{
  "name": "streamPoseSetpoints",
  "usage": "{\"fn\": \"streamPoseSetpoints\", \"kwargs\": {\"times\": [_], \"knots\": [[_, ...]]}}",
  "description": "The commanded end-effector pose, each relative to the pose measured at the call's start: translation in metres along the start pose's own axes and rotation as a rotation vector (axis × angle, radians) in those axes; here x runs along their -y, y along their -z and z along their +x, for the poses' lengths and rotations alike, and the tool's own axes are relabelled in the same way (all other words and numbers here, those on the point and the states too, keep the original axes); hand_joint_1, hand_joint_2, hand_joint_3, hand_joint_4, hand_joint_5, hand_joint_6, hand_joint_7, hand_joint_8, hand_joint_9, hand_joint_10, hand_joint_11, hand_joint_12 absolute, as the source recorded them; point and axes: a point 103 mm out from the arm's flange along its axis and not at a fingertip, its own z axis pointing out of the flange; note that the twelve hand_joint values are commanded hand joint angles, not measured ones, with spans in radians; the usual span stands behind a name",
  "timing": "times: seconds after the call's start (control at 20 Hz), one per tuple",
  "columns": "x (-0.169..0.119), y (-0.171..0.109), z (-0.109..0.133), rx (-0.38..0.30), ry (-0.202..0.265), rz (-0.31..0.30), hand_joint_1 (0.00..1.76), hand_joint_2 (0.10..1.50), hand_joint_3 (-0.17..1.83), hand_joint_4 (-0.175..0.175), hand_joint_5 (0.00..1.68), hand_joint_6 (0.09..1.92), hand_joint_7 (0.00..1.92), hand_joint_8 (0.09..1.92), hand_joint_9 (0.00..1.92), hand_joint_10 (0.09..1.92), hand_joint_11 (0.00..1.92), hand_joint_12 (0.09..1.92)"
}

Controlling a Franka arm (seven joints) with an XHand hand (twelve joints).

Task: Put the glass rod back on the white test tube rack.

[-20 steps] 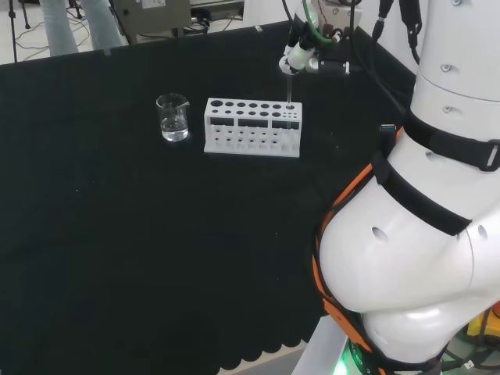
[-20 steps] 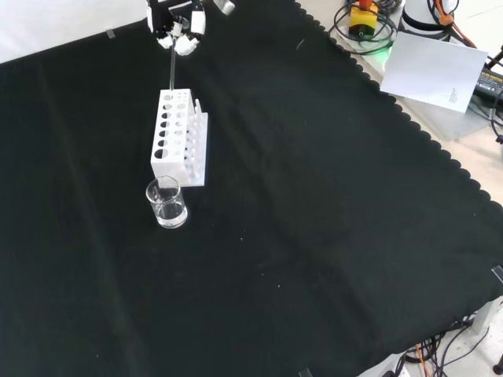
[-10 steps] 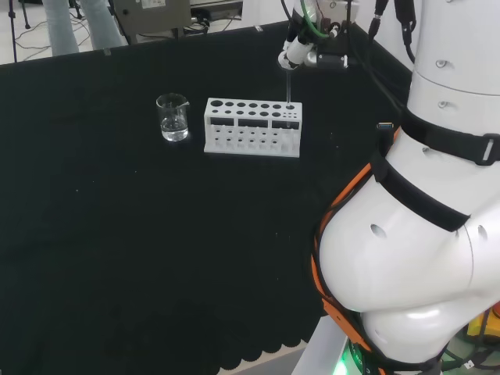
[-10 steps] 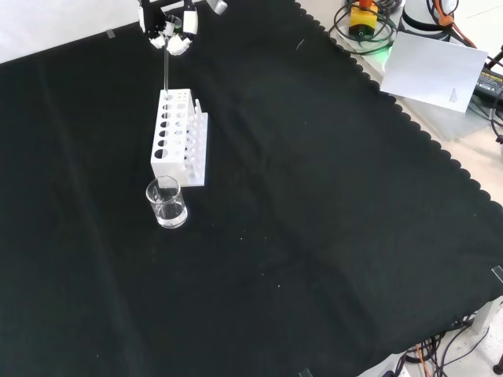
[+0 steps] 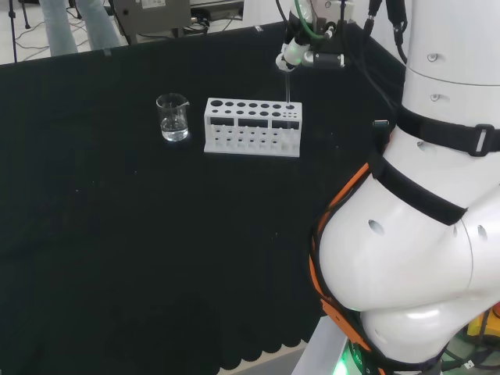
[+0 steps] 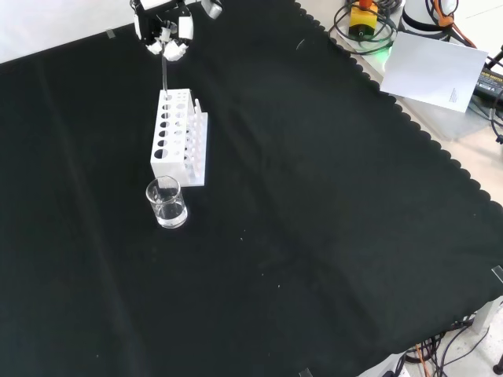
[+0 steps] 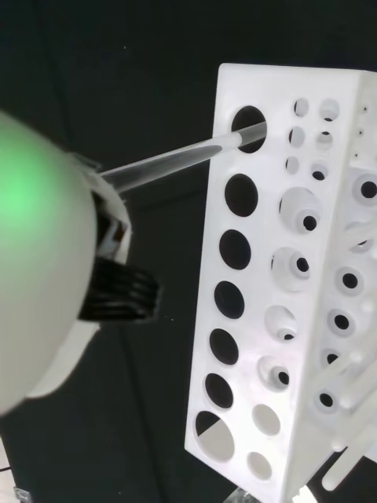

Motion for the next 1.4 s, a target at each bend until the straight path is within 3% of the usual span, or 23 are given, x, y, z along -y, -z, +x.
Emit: {"fn": "streamPoseSetpoints", "kwargs": {"times": [0.05, 0.75, 1.4], "knots": [[-0.006, -0.001, 0.002, -0.002, -0.003, 0.021, 1.23, 0.44, 0.97, -0.175, 1.4, 0.6, 1.69, 0.85, 1.92, 0.64, 1.37, 0.7], [-0.02, 0.0, 0.001, -0.006, -0.014, 0.035, 1.23, 0.45, 0.97, -0.175, 1.39, 0.61, 1.69, 0.85, 1.92, 0.65, 1.38, 0.7], [-0.018, 0.002, -0.01, -0.023, -0.037, 0.008, 1.23, 0.44, 0.98, -0.175, 1.39, 0.61, 1.7, 0.85, 1.92, 0.67, 1.38, 0.7]]}}
